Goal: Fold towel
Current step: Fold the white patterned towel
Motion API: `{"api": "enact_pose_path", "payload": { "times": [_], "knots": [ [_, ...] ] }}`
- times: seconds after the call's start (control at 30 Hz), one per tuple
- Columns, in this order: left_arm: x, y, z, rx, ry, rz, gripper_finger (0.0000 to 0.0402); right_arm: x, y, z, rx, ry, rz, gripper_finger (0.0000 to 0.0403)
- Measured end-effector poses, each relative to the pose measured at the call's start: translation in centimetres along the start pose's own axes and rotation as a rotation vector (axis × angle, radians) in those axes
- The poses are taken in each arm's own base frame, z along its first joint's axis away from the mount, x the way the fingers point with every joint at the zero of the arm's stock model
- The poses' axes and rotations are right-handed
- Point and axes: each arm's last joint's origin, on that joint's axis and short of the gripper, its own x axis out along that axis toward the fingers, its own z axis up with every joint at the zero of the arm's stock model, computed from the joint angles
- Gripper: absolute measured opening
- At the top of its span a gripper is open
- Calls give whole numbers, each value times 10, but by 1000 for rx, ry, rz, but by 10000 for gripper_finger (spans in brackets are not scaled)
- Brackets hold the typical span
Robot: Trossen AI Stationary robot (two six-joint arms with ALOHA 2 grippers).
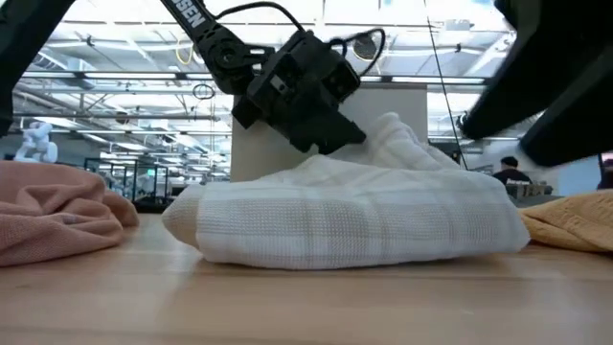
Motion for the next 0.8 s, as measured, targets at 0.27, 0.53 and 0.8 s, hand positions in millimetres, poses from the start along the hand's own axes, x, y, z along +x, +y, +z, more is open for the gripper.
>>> {"api": "enact_pose_path", "payload": {
  "times": [0.27, 0.53, 0.8],
  "knots": [
    [-13, -10, 16, 30, -15, 2, 225, 3, -9, -4, -109, 32, -84, 240],
    [-33, -27, 21, 29, 101, 48, 225, 5, -16, -11, -206, 140, -73, 240],
    [-19, -66, 5, -14, 288, -165, 225, 14, -20, -15, -275, 158, -60, 240]
  ]
}}
